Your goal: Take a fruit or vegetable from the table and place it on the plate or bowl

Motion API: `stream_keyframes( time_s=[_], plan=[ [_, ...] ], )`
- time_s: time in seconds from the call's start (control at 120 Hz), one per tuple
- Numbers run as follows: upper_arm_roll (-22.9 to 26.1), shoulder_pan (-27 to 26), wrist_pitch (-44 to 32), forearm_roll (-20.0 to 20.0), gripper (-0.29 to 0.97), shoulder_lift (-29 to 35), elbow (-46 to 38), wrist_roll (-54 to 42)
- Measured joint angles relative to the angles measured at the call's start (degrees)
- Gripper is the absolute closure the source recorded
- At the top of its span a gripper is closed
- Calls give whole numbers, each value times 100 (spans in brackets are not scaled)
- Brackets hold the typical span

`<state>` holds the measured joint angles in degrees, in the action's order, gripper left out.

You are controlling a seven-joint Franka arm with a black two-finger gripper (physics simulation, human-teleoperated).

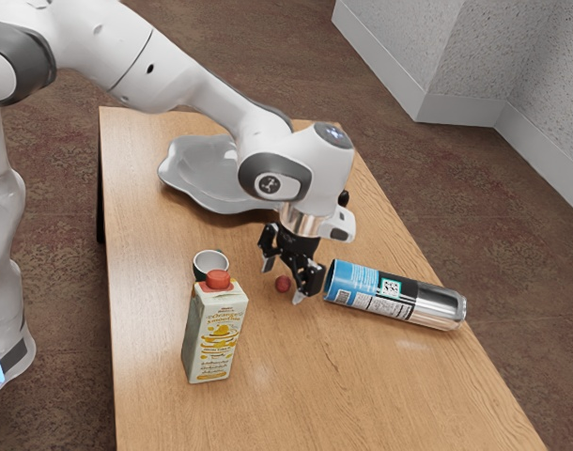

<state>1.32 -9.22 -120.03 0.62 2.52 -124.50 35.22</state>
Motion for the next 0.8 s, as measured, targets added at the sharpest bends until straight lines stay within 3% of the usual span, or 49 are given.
stream_keyframes(
  time_s=[0.667, 0.8],
  plan=[
    [-6, -3, -156, 3, 0, -51, -6, 13],
    [-80, -43, -164, -4, 5, -52, -6, -10]
  ],
)
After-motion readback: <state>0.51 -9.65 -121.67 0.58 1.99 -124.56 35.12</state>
